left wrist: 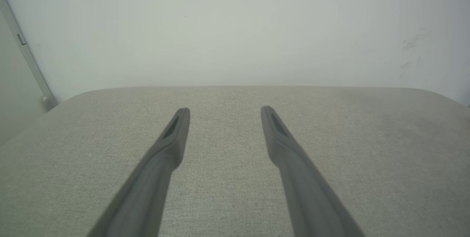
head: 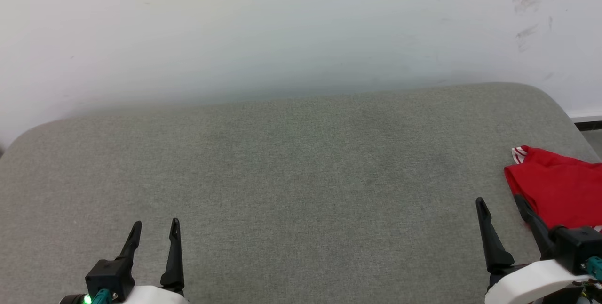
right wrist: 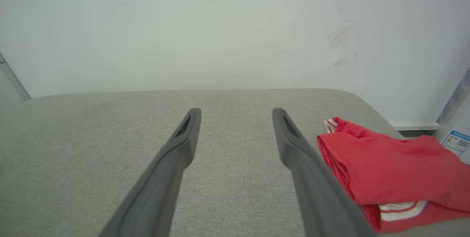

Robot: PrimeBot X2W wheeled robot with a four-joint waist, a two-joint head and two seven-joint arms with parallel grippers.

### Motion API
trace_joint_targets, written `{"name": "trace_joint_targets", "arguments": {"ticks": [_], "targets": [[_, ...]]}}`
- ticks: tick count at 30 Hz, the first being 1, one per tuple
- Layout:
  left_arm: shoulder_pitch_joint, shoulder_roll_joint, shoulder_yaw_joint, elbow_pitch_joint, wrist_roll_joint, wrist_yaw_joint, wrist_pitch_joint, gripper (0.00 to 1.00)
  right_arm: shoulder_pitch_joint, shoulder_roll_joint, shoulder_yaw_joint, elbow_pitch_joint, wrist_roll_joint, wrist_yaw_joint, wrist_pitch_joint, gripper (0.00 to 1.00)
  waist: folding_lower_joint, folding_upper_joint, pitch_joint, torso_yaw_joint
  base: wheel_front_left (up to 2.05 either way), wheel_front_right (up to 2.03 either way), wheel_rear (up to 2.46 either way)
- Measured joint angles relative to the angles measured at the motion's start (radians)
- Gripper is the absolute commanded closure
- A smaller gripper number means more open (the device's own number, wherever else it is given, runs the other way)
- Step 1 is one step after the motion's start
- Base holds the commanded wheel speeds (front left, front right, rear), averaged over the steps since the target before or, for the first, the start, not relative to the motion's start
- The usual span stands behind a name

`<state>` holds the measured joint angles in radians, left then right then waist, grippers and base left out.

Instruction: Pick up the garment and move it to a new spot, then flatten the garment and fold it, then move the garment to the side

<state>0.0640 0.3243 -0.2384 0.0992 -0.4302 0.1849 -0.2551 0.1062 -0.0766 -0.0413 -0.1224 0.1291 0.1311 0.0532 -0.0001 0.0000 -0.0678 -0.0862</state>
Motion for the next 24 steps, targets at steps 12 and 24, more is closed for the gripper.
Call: {"name": "trace_joint_targets", "arguments": {"ticks": [12,24], "targets": [[-0.008,0.0,-0.002,0.009,-0.007,-0.003,-0.001,0.0,-0.003,0.001,0.007,0.007,-0.007,0.0,-0.009,0.0,0.0001,0.0,0.009,-0.002,0.0,0.0,0.0],[0.001,-0.009,-0.007,0.026,-0.015,-0.003,-0.002,1.0,0.004,-0.004,0.015,0.035,-0.006,0.0,-0.012,1.0,0.0002,0.0,0.013,-0.004,0.0,0.0,0.0]]}}
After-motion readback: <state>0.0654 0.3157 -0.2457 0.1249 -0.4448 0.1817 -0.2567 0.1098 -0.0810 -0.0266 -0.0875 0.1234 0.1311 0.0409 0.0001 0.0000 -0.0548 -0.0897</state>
